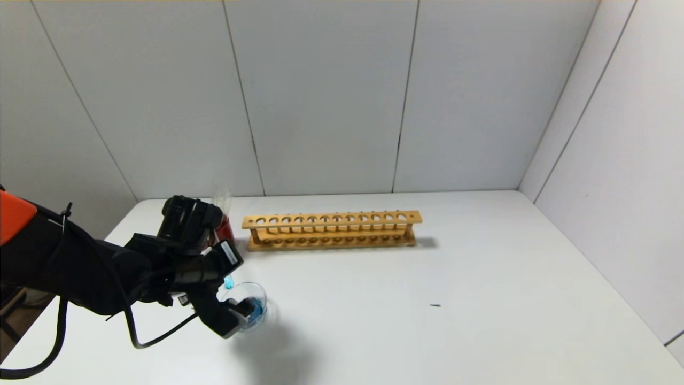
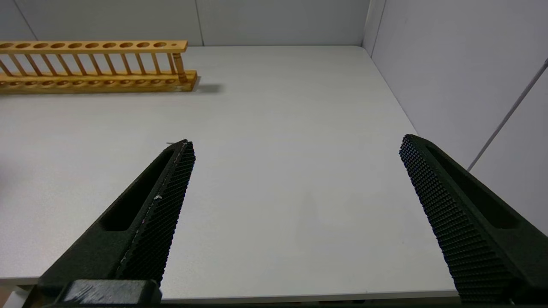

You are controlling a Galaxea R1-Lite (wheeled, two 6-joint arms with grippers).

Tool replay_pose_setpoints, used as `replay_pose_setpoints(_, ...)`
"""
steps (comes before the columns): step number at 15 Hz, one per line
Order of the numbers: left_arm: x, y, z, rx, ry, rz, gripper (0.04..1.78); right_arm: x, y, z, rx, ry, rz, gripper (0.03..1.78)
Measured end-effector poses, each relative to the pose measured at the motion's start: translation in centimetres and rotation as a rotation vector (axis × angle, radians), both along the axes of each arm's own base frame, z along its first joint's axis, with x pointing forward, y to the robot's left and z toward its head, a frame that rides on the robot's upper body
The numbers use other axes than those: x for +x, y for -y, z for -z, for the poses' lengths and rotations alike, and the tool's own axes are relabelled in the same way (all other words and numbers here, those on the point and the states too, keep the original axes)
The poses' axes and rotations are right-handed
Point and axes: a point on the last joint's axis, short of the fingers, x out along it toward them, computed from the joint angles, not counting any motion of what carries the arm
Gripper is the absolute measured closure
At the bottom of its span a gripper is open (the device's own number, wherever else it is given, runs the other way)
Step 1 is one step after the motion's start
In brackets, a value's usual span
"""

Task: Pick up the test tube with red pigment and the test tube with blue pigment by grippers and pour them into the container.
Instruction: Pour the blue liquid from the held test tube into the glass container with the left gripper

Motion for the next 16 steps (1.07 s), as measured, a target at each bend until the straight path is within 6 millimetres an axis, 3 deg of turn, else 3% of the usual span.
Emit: replay_pose_setpoints(16,-0.9,0.2,-1.5,0.100,0.109,0.042,1.50,0.0,0.0,0.0,0.000,0.000,0.000,0.06)
